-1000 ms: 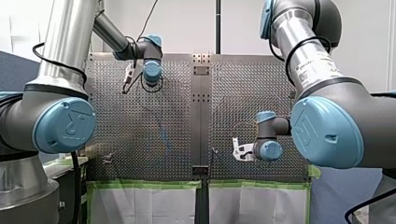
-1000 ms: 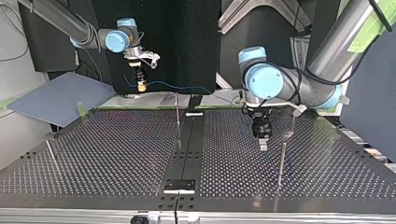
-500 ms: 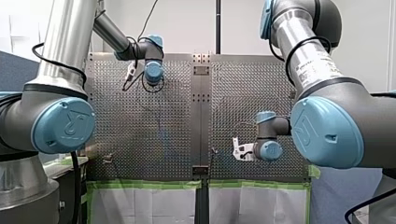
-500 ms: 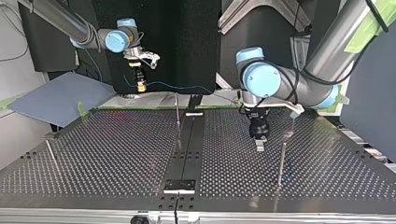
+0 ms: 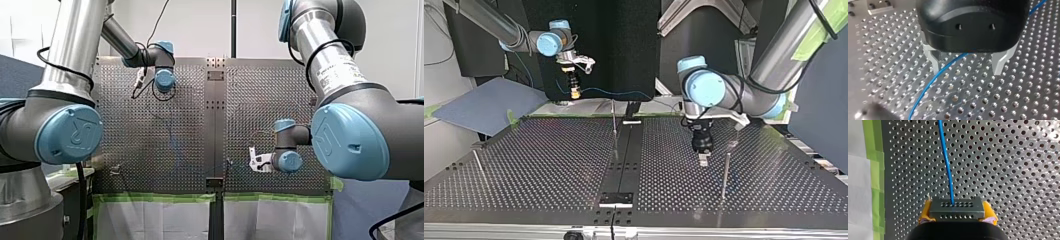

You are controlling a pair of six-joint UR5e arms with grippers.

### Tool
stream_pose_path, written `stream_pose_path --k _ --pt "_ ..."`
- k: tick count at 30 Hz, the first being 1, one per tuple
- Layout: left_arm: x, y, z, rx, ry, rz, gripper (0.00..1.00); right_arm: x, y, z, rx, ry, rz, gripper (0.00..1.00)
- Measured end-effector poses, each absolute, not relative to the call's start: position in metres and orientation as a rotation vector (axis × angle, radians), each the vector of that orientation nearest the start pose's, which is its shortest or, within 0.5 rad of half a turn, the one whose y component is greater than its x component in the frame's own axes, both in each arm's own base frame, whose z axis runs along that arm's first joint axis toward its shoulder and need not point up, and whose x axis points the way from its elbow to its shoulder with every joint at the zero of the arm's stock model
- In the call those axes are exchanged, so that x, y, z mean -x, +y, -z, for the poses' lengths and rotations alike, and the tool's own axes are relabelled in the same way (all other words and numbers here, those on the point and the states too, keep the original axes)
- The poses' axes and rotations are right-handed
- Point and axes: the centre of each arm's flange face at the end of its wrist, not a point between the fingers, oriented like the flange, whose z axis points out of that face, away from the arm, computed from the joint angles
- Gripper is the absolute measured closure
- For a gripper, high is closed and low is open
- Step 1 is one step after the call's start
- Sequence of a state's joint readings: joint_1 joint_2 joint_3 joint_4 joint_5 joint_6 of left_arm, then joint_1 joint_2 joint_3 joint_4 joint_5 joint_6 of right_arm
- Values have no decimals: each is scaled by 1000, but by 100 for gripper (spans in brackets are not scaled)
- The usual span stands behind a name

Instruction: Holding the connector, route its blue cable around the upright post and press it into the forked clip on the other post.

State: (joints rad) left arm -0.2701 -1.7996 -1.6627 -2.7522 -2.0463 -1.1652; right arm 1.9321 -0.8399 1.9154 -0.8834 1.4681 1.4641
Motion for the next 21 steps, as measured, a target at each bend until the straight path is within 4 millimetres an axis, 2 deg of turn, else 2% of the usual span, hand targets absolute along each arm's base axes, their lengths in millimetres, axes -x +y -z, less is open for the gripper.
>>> stream_pose_path --k 6,21 --pt "-524 -233 -357 -120 1524 -471 0 -328 -463 -17 -1735 -971 -1363 100" --pt "-524 -257 -285 -198 1655 -549 0 -327 -463 -17 -1735 -972 -1363 100"
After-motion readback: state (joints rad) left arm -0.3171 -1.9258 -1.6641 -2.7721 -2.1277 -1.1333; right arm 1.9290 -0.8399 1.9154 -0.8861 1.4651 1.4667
